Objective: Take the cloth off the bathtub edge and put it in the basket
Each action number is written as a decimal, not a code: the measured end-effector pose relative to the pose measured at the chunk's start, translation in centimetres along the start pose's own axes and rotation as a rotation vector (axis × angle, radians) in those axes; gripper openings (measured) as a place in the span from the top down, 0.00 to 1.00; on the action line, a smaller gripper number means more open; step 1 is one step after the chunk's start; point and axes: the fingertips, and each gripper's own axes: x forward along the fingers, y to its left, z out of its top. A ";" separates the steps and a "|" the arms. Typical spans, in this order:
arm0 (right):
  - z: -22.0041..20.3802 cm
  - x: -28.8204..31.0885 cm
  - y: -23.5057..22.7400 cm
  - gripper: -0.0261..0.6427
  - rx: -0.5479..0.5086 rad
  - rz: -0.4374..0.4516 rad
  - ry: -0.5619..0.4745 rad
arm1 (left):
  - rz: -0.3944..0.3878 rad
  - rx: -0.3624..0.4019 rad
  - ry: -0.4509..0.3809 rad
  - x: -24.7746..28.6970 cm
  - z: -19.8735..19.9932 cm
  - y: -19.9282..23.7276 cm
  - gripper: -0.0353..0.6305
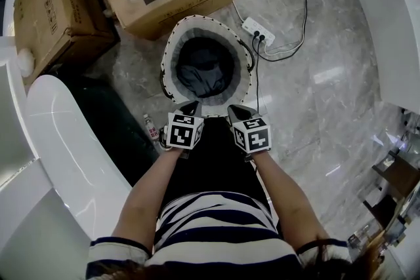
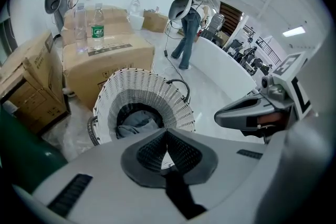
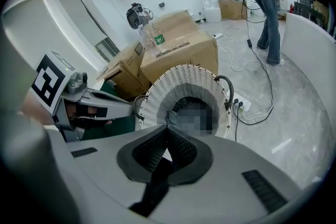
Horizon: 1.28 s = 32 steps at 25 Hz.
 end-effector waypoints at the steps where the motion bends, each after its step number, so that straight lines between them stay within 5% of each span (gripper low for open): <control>1: 0.0 0.0 0.0 0.92 -0.002 -0.002 -0.001 | 0.000 -0.002 -0.002 0.0 0.0 -0.1 0.92; 32: -0.4 -0.4 0.7 0.92 -0.016 -0.004 0.003 | -0.013 -0.080 -0.002 -1.2 -2.4 -0.3 0.92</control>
